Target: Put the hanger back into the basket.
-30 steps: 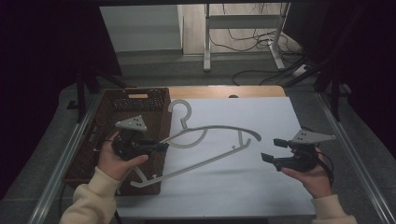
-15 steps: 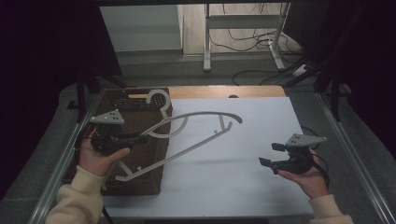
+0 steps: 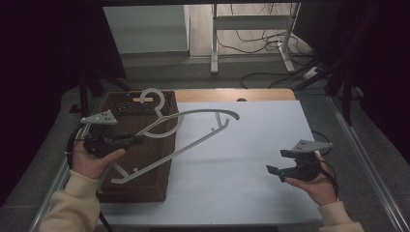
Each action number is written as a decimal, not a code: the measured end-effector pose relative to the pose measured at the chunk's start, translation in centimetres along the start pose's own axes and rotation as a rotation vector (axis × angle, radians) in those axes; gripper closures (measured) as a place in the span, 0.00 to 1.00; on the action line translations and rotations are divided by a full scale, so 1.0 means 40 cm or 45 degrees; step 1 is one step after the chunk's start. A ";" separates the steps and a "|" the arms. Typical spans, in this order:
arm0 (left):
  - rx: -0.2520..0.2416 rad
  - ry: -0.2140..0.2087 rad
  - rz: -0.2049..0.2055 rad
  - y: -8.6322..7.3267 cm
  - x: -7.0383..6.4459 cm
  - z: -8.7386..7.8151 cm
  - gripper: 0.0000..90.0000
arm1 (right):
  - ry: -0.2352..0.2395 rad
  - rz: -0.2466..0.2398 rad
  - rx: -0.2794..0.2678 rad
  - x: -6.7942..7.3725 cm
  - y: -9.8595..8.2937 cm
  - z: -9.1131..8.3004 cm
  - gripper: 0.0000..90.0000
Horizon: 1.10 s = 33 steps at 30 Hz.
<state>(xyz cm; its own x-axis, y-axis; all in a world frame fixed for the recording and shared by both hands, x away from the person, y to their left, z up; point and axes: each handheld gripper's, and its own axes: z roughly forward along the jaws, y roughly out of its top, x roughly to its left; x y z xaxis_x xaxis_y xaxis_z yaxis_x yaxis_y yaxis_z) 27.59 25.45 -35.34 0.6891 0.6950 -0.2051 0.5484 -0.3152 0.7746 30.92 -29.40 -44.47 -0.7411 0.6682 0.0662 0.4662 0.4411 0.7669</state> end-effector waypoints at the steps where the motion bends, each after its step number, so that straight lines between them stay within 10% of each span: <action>1: -0.006 0.012 -0.011 -0.003 0.008 -0.007 0.91 | 0.002 -0.002 0.009 0.001 -0.001 0.002 0.18; 33: -0.064 0.144 -0.164 -0.071 0.135 -0.087 0.91 | 0.041 -0.017 0.071 0.001 -0.004 0.020 0.16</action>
<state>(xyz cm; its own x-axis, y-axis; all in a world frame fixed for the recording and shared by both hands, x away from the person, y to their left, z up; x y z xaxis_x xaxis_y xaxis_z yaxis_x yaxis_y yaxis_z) 28.08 32.35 -36.56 0.5553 0.7967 -0.2385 0.6026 -0.1878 0.7757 31.21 -28.98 -45.08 -0.7622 0.6427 0.0775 0.4819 0.4833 0.7309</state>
